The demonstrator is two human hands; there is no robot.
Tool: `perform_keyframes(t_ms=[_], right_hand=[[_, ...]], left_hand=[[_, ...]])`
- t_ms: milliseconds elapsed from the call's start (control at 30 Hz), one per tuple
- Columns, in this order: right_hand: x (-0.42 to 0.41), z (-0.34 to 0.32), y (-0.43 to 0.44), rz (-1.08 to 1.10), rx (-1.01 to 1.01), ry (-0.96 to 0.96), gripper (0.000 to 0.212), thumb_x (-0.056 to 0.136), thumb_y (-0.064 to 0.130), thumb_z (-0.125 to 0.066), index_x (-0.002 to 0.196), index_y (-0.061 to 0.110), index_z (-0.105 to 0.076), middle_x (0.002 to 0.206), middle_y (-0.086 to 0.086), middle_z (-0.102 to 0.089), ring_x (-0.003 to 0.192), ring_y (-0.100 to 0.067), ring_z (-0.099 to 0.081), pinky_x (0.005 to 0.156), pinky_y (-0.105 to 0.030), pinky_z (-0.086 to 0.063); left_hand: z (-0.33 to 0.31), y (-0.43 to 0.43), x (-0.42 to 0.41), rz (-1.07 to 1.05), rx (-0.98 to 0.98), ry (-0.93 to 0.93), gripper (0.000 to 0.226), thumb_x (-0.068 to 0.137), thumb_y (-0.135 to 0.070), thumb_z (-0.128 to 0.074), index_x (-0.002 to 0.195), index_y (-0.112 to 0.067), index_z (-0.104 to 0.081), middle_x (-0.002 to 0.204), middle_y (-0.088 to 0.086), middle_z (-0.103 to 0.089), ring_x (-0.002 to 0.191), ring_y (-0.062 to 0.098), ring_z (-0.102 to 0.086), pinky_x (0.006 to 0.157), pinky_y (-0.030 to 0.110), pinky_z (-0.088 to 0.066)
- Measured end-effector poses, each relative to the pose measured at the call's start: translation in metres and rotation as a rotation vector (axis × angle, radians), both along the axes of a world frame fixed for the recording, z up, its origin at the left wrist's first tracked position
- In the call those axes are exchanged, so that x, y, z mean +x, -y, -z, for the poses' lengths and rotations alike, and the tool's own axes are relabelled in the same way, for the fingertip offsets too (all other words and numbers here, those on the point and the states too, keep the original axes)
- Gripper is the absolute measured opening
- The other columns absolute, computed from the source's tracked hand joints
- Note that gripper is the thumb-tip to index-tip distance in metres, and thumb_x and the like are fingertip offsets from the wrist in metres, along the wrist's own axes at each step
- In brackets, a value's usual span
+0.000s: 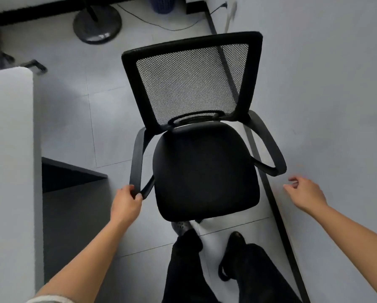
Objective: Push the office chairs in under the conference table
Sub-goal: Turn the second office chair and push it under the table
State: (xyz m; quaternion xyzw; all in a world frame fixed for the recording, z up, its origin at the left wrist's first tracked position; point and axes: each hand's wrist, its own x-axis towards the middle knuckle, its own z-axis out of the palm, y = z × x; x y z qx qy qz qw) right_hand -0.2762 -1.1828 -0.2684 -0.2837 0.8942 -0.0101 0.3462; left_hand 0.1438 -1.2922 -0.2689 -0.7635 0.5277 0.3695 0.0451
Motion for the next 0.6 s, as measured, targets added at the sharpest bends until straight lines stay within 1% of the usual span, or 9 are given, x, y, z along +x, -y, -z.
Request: perform_keyframes(t_ms=[67, 133, 200, 267, 300, 367, 433, 500, 600], right_hand=[[-0.007, 0.024, 0.027, 0.012, 0.001, -0.041, 0.042, 0.088, 0.024, -0.056, 0.127, 0.009, -0.054, 0.111, -0.012, -0.065, 0.108, -0.036, -0.058, 0.086, -0.038, -0.044], [-0.017, 0.052, 0.054, 0.0, -0.01, -0.083, 0.049, 0.086, 0.028, -0.059, 0.131, 0.009, -0.049, 0.125, -0.015, -0.06, 0.111, -0.038, -0.057, 0.086, -0.04, -0.044], [-0.029, 0.085, 0.08, -0.009, -0.021, -0.104, 0.063, 0.081, 0.034, -0.062, 0.135, 0.009, -0.042, 0.133, -0.019, -0.053, 0.114, -0.041, -0.054, 0.088, -0.043, -0.044], [-0.042, 0.12, 0.101, 0.036, -0.008, -0.087, 0.077, 0.081, 0.032, -0.066, 0.144, 0.007, -0.03, 0.142, -0.022, -0.042, 0.124, -0.041, -0.047, 0.099, -0.048, -0.04], [-0.047, 0.136, 0.108, 0.067, 0.002, -0.065, 0.079, 0.081, 0.032, -0.067, 0.145, 0.006, -0.027, 0.143, -0.022, -0.041, 0.126, -0.041, -0.046, 0.102, -0.05, -0.039], [-0.054, 0.164, 0.114, 0.093, 0.027, -0.058, 0.072, 0.083, 0.031, -0.065, 0.14, 0.004, -0.029, 0.137, -0.023, -0.046, 0.12, -0.043, -0.049, 0.097, -0.049, -0.043], [-0.057, 0.179, 0.111, 0.06, 0.031, -0.14, 0.057, 0.087, 0.024, -0.059, 0.132, 0.0, -0.034, 0.129, -0.025, -0.051, 0.111, -0.044, -0.054, 0.086, -0.045, -0.042], [-0.059, 0.182, 0.1, 0.001, 0.021, -0.201, 0.047, 0.089, 0.021, -0.055, 0.126, -0.003, -0.037, 0.122, -0.027, -0.054, 0.103, -0.044, -0.056, 0.075, -0.041, -0.038], [-0.058, 0.18, 0.082, -0.035, 0.019, -0.17, 0.046, 0.089, 0.022, -0.057, 0.123, -0.002, -0.038, 0.113, -0.026, -0.058, 0.084, -0.036, -0.052, 0.069, -0.038, -0.038]], left_hand=[[0.032, 0.028, 0.006, 0.0, -0.007, 0.073, 0.047, 0.091, -0.023, -0.051, 0.134, -0.009, -0.041, 0.136, 0.018, -0.043, 0.118, 0.037, -0.049, 0.095, 0.045, -0.042], [0.067, 0.047, 0.007, 0.005, -0.015, 0.115, 0.058, 0.091, -0.025, -0.052, 0.142, -0.009, -0.029, 0.145, 0.018, -0.033, 0.127, 0.038, -0.04, 0.102, 0.049, -0.037], [0.105, 0.057, 0.005, 0.019, 0.01, 0.143, 0.067, 0.091, -0.027, -0.052, 0.146, -0.008, -0.018, 0.149, 0.018, -0.027, 0.131, 0.04, -0.033, 0.105, 0.051, -0.032], [0.141, 0.057, 0.001, 0.019, 0.053, 0.155, 0.072, 0.091, -0.024, -0.052, 0.147, -0.009, -0.008, 0.15, 0.02, -0.023, 0.131, 0.042, -0.031, 0.104, 0.053, -0.033], [0.157, 0.053, 0.0, 0.021, 0.059, 0.17, 0.076, 0.091, -0.019, -0.051, 0.148, -0.008, -0.002, 0.151, 0.021, -0.019, 0.132, 0.042, -0.029, 0.105, 0.053, -0.033], [0.182, 0.042, 0.001, 0.048, 0.016, 0.233, 0.084, 0.086, -0.006, -0.053, 0.147, -0.004, 0.006, 0.154, 0.024, -0.009, 0.138, 0.041, -0.019, 0.11, 0.051, -0.031], [0.196, 0.035, 0.006, 0.1, -0.041, 0.284, 0.091, 0.082, 0.004, -0.054, 0.146, -0.003, 0.01, 0.155, 0.026, -0.001, 0.142, 0.041, -0.009, 0.113, 0.049, -0.028], [0.202, 0.035, 0.013, 0.123, -0.076, 0.288, 0.094, 0.081, 0.007, -0.054, 0.147, -0.005, 0.011, 0.156, 0.024, 0.001, 0.143, 0.039, -0.007, 0.114, 0.048, -0.027], [0.202, 0.048, 0.016, 0.136, -0.092, 0.277, 0.095, 0.08, 0.005, -0.055, 0.148, -0.01, 0.01, 0.158, 0.019, 0.003, 0.144, 0.036, -0.006, 0.114, 0.05, -0.027]])
